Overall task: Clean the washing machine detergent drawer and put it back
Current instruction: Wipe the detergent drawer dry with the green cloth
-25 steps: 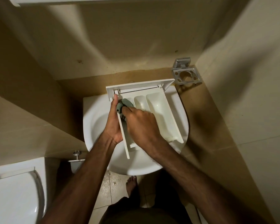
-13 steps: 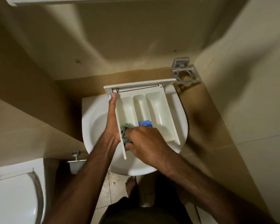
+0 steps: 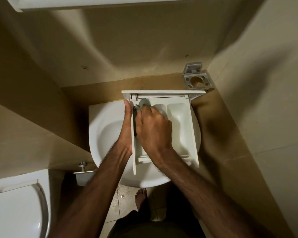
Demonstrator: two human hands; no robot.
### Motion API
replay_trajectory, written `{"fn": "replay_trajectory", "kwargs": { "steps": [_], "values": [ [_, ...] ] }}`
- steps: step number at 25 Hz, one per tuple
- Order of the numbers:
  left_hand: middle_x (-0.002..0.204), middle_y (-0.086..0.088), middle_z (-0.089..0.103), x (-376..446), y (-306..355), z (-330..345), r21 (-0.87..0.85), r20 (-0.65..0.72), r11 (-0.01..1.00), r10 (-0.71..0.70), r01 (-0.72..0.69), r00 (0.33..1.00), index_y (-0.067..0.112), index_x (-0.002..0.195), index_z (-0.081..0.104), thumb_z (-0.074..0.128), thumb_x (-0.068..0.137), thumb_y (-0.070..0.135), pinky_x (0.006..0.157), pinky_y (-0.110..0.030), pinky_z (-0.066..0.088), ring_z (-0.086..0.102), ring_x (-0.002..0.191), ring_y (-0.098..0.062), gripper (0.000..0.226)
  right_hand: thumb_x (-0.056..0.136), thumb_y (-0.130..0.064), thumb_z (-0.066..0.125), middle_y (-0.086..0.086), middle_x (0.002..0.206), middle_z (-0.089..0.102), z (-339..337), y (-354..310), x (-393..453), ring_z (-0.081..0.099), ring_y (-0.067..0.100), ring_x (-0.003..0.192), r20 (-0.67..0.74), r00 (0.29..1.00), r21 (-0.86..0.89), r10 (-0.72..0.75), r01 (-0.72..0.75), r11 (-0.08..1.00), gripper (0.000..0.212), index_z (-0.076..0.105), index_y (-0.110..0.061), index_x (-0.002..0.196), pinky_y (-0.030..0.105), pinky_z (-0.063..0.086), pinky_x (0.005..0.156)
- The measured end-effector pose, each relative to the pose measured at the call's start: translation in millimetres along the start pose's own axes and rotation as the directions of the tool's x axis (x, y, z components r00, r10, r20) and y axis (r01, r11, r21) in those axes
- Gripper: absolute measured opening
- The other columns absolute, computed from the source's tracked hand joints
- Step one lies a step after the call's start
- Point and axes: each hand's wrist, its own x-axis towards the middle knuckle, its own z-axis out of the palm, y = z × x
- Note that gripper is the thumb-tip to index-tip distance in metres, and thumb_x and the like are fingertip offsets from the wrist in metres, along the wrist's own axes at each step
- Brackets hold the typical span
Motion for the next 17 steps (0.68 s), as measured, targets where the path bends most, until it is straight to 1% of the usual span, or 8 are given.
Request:
{"fn": "replay_trajectory", "kwargs": {
  "steps": [1, 3, 5, 6, 7, 10, 13, 17],
  "values": [
    [0.079, -0.003, 0.066, 0, 3, 1, -0.013, 0.011, 1.0, 0.001, -0.001, 1.0, 0.02, 0.087, 0.071, 0.058, 0.082, 0.078, 0.089, -0.033, 0.049, 0.064, 0.082, -0.017, 0.06, 0.09, -0.014, 0.08, 0.01, 0.086, 0.076, 2, 1, -7, 0.073, 0.025, 0.068, 0.018, 0.999, -0.013, -0.029, 0.029, 0.999, 0.019, 0.076, -0.004, 0.106, 0.03, 0.059, 0.056],
    [0.063, 0.001, 0.062, 1, 7, -1, 0.009, 0.025, 1.0, -0.013, 0.013, 1.0, 0.021, 0.07, 0.066, 0.059, 0.08, 0.081, 0.072, -0.028, 0.05, 0.062, 0.065, -0.013, 0.061, 0.091, -0.011, 0.078, 0.011, 0.098, 0.077, 3, 2, -18, 0.075, 0.025, 0.074, 0.118, 0.989, -0.01, -0.092, 0.094, 0.996, 0.024, 0.075, -0.004, 0.114, 0.033, 0.061, 0.059],
    [0.05, 0.002, 0.058, 0, 7, -1, 0.042, 0.035, 0.996, -0.079, 0.077, 0.996, 0.02, 0.053, 0.064, 0.046, 0.086, 0.081, 0.057, -0.023, 0.051, 0.061, 0.051, -0.011, 0.072, 0.092, -0.013, 0.074, 0.007, 0.093, 0.076, -2, 7, -22, 0.073, 0.026, 0.073, 0.191, 0.975, 0.047, -0.114, 0.107, 0.993, 0.018, 0.076, -0.007, 0.109, 0.032, 0.057, 0.058],
    [0.049, 0.001, 0.059, 1, 6, -4, 0.056, 0.053, 0.993, -0.106, 0.103, 0.993, 0.018, 0.05, 0.066, 0.037, 0.09, 0.079, 0.054, -0.021, 0.052, 0.063, 0.048, -0.01, 0.078, 0.094, -0.018, 0.069, 0.004, 0.088, 0.074, -7, 9, -24, 0.07, 0.025, 0.073, 0.207, 0.974, 0.092, -0.096, 0.078, 0.993, 0.014, 0.075, -0.009, 0.104, 0.032, 0.055, 0.059],
    [0.053, 0.0, 0.063, 1, 6, -5, 0.056, 0.067, 0.991, -0.124, 0.12, 0.99, 0.017, 0.054, 0.071, 0.035, 0.094, 0.075, 0.056, -0.021, 0.054, 0.066, 0.052, -0.011, 0.079, 0.096, -0.023, 0.063, 0.002, 0.086, 0.071, -13, 11, -25, 0.068, 0.024, 0.074, 0.213, 0.975, 0.139, -0.063, 0.034, 0.99, 0.016, 0.074, -0.012, 0.1, 0.034, 0.052, 0.062],
    [0.087, -0.008, 0.074, 1, 13, -12, 0.102, 0.047, 0.991, -0.089, 0.084, 0.995, 0.016, 0.092, 0.079, 0.045, 0.097, 0.065, 0.074, -0.031, 0.06, 0.073, 0.08, -0.02, 0.06, 0.095, -0.026, 0.059, -0.001, 0.088, 0.07, -23, 23, -30, 0.062, 0.019, 0.077, 0.099, 0.995, 0.21, 0.005, -0.026, 0.977, 0.019, 0.071, -0.013, 0.1, 0.033, 0.048, 0.066],
    [0.119, -0.013, 0.073, 2, 19, -17, 0.208, 0.056, 0.977, -0.058, 0.045, 0.997, 0.017, 0.127, 0.07, 0.048, 0.096, 0.067, 0.091, -0.038, 0.056, 0.072, 0.105, -0.025, 0.063, 0.096, -0.022, 0.064, 0.0, 0.093, 0.071, -23, 30, -33, 0.06, 0.021, 0.081, -0.03, 0.999, 0.127, 0.026, -0.022, 0.992, 0.017, 0.073, -0.012, 0.107, 0.034, 0.048, 0.068],
    [0.137, -0.012, 0.065, 0, 15, -24, 0.219, 0.07, 0.975, -0.037, 0.02, 0.997, 0.024, 0.142, 0.058, 0.037, 0.094, 0.074, 0.107, -0.046, 0.049, 0.062, 0.127, -0.032, 0.072, 0.102, -0.023, 0.062, 0.005, 0.103, 0.069, -21, 39, -23, 0.057, 0.026, 0.095, -0.229, 0.968, 0.026, 0.102, -0.098, 0.995, 0.024, 0.073, -0.011, 0.12, 0.035, 0.047, 0.075]
  ]
}}
